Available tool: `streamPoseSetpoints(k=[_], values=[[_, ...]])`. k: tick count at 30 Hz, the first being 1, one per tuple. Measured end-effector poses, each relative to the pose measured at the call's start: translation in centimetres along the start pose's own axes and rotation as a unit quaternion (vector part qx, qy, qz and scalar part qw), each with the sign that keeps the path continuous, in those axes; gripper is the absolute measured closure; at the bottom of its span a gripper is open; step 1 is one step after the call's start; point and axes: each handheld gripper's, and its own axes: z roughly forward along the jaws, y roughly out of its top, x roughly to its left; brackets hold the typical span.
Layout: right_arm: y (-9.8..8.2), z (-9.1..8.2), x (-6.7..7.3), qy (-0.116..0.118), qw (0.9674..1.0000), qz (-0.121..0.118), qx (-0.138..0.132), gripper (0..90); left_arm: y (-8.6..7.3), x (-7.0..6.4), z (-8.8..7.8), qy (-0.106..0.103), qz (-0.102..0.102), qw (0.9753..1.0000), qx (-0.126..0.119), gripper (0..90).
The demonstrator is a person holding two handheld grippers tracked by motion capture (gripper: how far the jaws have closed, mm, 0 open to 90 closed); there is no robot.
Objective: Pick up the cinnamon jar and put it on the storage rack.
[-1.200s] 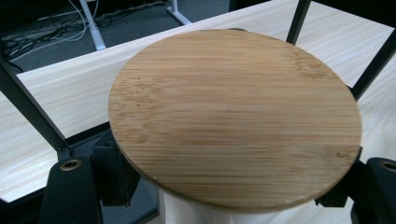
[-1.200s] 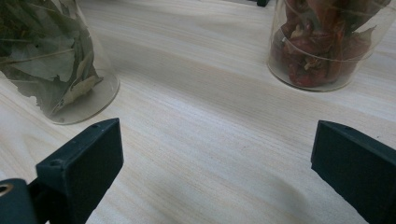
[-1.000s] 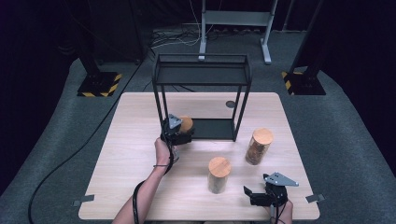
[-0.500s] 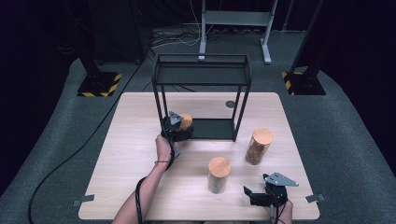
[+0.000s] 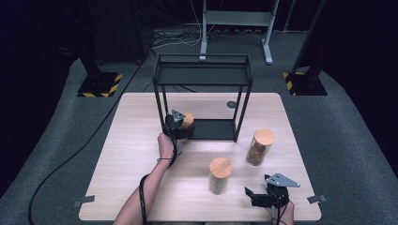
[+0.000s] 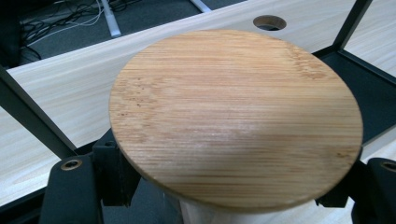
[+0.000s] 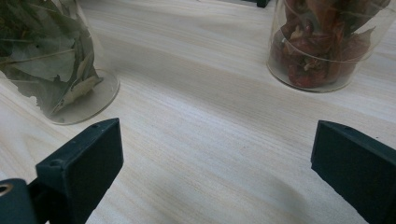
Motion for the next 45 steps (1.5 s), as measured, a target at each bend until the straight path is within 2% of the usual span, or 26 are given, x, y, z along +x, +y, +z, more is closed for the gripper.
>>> streamPoseSetpoints(k=[9, 14, 21, 34, 40, 45], values=[[0.0, 0.0, 0.0, 0.000, 1.0000, 0.000, -0.001, 1.5, -0.2, 0.4, 1.0, -0.002, -0.017, 0.9998, 0.014, 25.3], [0.0, 0.0, 0.0, 0.000, 1.0000, -0.001, -0.001, 1.4, -0.3, 0.6, 1.3, -0.003, -0.034, 0.9994, 0.006, 25.3], [0.0, 0.0, 0.0, -0.001, 1.0000, -0.001, -0.001, 1.4, -0.3, 0.7, 1.7, 0.004, -0.033, 0.9994, -0.002, 25.2], [0.0, 0.0, 0.0, 0.000, 1.0000, -0.001, 0.000, 1.4, 0.3, 0.8, 2.4, 0.019, -0.039, 0.9990, 0.004, 25.2], [0.0, 0.0, 0.0, 0.000, 1.0000, -0.001, 0.000, 1.4, 0.5, 0.9, 2.5, 0.019, -0.036, 0.9991, 0.012, 25.2], [0.0, 0.0, 0.0, 0.000, 1.0000, -0.001, 0.000, 1.4, 0.6, 0.9, 2.6, 0.020, -0.041, 0.9989, 0.013, 25.1]])
